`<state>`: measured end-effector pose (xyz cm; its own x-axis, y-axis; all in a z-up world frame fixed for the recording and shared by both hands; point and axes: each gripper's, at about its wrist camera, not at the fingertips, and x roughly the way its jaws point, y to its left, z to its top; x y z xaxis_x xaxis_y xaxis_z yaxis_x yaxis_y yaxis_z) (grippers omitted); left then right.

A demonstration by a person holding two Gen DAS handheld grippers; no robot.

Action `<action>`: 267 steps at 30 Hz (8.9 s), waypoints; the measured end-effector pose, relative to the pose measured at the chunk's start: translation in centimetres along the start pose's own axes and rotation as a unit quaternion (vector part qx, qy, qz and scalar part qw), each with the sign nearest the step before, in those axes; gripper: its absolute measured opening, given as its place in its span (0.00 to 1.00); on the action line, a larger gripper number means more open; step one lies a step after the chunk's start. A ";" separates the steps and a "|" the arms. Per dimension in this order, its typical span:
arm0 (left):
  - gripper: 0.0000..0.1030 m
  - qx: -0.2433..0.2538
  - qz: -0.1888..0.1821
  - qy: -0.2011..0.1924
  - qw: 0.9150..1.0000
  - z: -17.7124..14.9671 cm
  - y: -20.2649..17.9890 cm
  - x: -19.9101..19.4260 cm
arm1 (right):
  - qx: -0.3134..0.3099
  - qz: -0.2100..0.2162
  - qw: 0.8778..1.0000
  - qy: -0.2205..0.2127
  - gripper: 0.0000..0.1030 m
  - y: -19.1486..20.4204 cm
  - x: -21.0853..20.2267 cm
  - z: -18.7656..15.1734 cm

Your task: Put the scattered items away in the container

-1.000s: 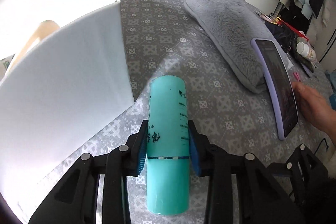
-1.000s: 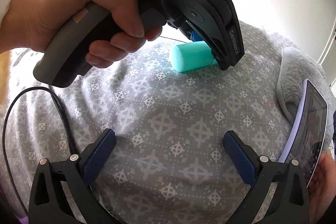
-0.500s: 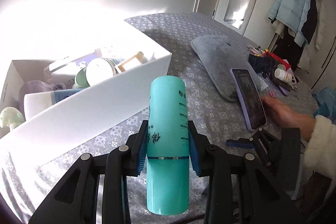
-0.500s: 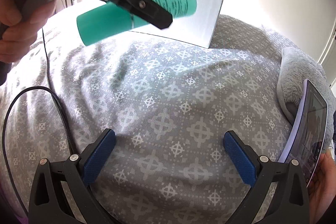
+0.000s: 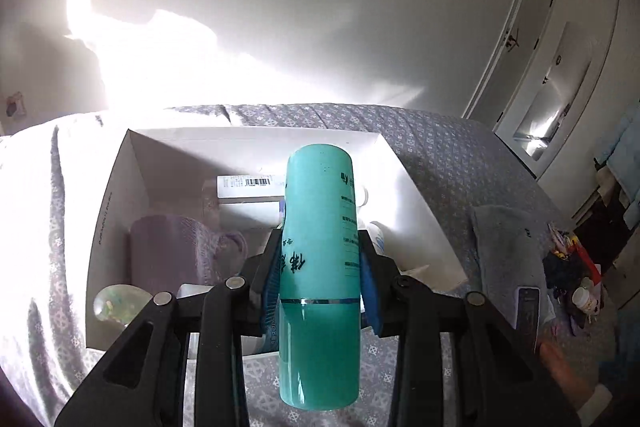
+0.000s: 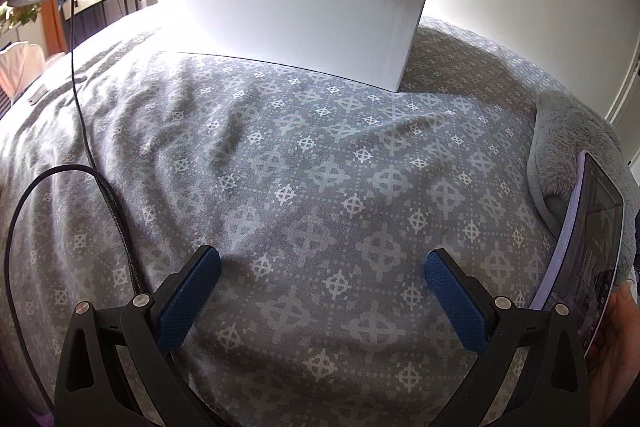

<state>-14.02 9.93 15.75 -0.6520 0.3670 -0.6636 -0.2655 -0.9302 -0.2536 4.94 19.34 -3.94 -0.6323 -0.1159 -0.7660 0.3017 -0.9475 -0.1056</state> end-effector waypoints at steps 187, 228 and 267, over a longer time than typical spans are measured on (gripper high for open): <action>1.00 0.013 0.210 0.057 0.976 -18.7 5.7 0.5 | 0.001 0.001 1.000 0.001 1.00 0.1 0.1 0.1; 1.00 0.013 0.211 0.057 0.976 -18.7 5.7 0.5 | 0.001 0.001 1.000 0.001 1.00 0.1 0.1 0.1; 1.00 0.010 0.209 0.055 0.976 -18.0 6.7 0.7 | 0.001 0.001 1.000 0.001 1.00 0.1 0.1 0.1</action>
<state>-3.44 3.71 0.91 -0.6263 -0.0494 -0.7780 -0.0062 -0.9976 0.0684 4.85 19.17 -4.00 -0.6310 -0.1167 -0.7669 0.3005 -0.9482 -0.1030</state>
